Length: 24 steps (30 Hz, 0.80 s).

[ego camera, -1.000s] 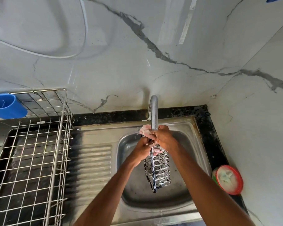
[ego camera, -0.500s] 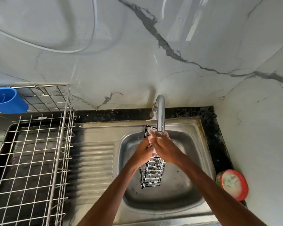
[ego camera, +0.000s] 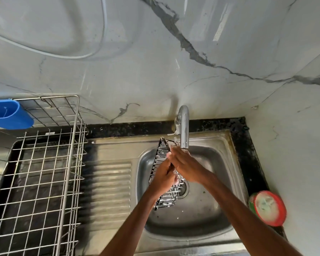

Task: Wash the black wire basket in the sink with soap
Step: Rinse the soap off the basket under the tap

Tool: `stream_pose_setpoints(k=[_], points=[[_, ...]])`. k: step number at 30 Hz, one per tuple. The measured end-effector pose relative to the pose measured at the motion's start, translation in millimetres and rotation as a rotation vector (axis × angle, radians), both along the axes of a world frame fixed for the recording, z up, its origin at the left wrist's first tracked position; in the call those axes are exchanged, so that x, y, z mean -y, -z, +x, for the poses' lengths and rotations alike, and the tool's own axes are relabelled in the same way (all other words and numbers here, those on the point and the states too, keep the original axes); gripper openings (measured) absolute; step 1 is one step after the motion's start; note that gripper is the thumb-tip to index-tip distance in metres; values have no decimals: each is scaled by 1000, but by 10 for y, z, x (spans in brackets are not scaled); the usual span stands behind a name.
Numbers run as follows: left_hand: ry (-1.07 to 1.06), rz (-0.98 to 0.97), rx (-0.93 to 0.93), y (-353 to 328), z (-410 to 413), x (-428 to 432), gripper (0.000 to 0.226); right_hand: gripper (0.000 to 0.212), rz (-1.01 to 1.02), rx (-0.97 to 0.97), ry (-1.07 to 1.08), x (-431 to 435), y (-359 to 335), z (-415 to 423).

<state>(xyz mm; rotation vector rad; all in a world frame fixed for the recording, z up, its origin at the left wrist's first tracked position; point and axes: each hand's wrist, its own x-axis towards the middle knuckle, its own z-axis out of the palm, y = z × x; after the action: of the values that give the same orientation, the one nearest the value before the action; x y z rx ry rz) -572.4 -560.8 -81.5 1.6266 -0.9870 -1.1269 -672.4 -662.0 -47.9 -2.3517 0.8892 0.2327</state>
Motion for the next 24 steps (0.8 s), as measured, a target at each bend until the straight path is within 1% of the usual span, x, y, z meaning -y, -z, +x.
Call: stream_pose_setpoints(k=[1,2,3,4,5,7,9,11,13,14,15,17,20,21,23,24], points=[[-8,-18,23,18,-24,-16,27,55,127,-87,11,6,-36,-20],[4,-30,43,16,-57,-37,26,55,217,-100,94,-22,-137,6],[23,-37,75,28,-83,-50,23,53,284,-71,204,23,-140,66],[43,-34,115,19,-99,-68,25,56,294,-73,225,37,-144,86],[59,-30,156,0,-112,-74,29,60,343,-69,193,48,-140,97],[98,-39,224,-63,-111,-69,35,70,505,-11,326,206,-175,215],[107,-49,244,-116,-79,-75,40,67,563,68,424,278,-139,316],[48,-68,214,-159,-50,-71,41,61,539,207,498,294,-30,366],[6,-54,167,-153,-58,-49,31,49,480,294,544,238,-91,379],[-12,-43,138,-155,-52,-32,24,46,441,280,514,179,-166,361],[-34,-37,104,-167,-44,-14,22,46,407,254,445,100,-235,331],[-71,-49,22,-167,-23,10,32,54,320,202,264,-125,-289,228],[-76,-88,-116,-129,-14,-31,44,67,272,203,214,-424,-295,8],[-90,-87,-153,-105,-24,-51,42,69,282,197,204,-466,-299,-52],[-85,-75,-194,-51,-61,-81,23,74,254,153,149,-460,-322,-92],[-89,-68,-190,-18,-71,-99,19,77,248,109,110,-398,-323,-59]])
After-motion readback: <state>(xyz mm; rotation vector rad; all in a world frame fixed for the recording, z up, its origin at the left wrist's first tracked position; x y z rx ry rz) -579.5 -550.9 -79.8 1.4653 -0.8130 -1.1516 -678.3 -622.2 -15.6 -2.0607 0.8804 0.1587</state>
